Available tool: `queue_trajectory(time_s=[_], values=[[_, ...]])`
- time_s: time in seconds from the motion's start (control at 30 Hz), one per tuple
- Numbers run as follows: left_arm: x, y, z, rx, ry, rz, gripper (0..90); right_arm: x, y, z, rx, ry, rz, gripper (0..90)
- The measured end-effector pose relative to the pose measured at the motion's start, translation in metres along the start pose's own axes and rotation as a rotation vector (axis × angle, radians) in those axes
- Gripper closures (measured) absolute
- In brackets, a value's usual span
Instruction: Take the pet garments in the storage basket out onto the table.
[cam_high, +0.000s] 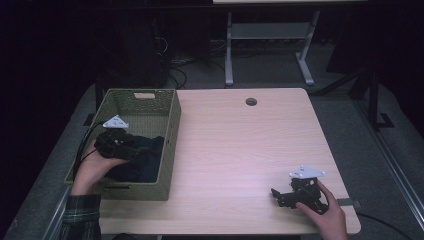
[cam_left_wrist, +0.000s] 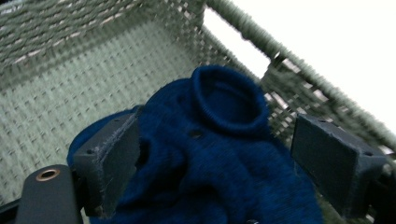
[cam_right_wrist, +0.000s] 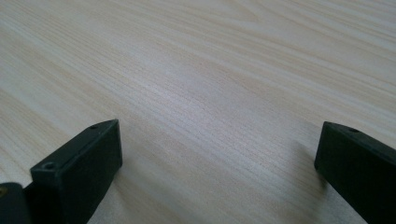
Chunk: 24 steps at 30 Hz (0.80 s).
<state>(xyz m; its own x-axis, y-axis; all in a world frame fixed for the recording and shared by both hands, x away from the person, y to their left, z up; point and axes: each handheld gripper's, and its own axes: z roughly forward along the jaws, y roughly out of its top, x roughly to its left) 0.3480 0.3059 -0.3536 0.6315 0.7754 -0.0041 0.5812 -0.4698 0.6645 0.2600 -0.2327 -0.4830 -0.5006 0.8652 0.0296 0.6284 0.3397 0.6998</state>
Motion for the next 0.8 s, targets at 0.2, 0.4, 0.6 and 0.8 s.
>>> queue_trajectory(time_s=[0.2,0.4,0.6,0.8], values=[[0.003,-0.005,0.007,0.04,-0.014,0.01,21.5,0.0,0.0,0.0,0.0,0.0,0.0,0.5],[0.007,-0.008,0.015,0.097,-0.024,0.018,25.7,0.0,0.0,0.0,0.0,0.0,0.0,0.5],[0.009,-0.012,0.021,0.136,-0.031,0.019,27.6,0.0,0.0,0.0,0.0,0.0,0.0,0.5],[0.009,-0.015,0.032,0.195,-0.054,0.023,27.3,0.0,0.0,0.0,0.0,0.0,0.0,0.5]])
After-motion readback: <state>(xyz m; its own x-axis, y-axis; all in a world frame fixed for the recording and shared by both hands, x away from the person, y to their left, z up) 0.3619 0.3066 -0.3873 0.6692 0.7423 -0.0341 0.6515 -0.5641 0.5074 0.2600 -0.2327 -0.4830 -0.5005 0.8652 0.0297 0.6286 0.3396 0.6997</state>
